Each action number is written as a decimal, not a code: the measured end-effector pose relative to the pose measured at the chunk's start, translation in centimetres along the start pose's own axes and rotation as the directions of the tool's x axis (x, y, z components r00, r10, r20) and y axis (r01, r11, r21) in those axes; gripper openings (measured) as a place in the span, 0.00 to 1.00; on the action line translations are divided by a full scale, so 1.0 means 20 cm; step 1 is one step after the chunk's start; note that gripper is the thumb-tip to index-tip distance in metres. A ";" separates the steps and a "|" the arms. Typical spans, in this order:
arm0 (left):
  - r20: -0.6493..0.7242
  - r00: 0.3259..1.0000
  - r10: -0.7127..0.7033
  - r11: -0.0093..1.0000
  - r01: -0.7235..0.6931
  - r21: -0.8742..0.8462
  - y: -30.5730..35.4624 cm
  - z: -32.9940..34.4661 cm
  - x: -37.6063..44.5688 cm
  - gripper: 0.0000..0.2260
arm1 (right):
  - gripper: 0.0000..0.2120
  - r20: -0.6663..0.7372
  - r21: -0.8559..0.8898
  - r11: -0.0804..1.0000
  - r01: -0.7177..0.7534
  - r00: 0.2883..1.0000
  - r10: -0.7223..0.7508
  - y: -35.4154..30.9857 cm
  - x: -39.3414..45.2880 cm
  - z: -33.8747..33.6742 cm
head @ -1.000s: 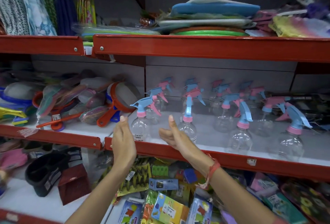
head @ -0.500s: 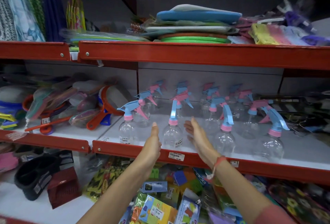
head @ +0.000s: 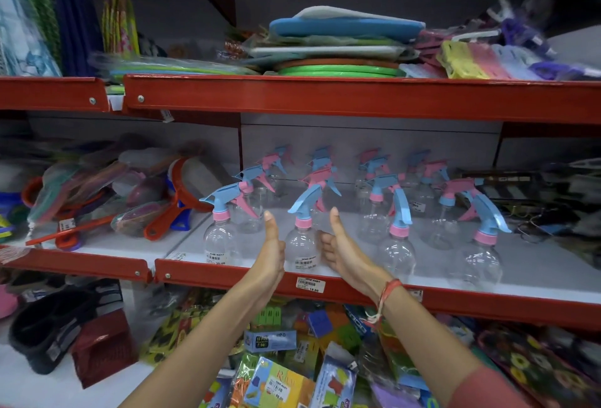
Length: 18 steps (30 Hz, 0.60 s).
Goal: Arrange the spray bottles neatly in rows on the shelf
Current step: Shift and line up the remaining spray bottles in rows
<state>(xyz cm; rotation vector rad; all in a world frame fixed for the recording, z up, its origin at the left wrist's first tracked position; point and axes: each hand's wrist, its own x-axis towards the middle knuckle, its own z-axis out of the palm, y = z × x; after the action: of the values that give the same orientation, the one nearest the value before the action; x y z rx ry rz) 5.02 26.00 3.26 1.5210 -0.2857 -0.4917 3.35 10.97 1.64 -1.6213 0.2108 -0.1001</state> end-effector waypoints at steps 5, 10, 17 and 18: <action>-0.017 0.999 0.049 0.996 -0.047 0.077 -0.02 -0.02 0.08 0.44 | 0.47 -0.014 0.010 0.999 0.042 0.999 -0.042 0.03 -0.06 0.00; 0.023 0.996 0.087 0.991 -0.089 0.104 -0.03 -0.02 0.10 0.43 | 0.47 -0.047 -0.003 0.999 0.039 0.998 -0.039 0.04 -0.09 0.00; 0.043 0.995 0.088 0.986 -0.094 0.136 -0.04 -0.05 0.12 0.45 | 0.48 -0.104 -0.037 0.999 0.034 0.994 -0.037 0.03 -0.09 0.02; 0.043 0.995 0.089 0.985 -0.094 0.145 -0.04 -0.05 0.13 0.46 | 0.48 -0.109 -0.038 0.999 0.036 0.993 -0.040 0.03 -0.09 0.02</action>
<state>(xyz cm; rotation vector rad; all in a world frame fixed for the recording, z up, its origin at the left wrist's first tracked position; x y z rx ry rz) 7.56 25.65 2.11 1.6348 -0.4260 -0.4332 1.56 11.73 1.23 -1.6575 0.2673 -0.2158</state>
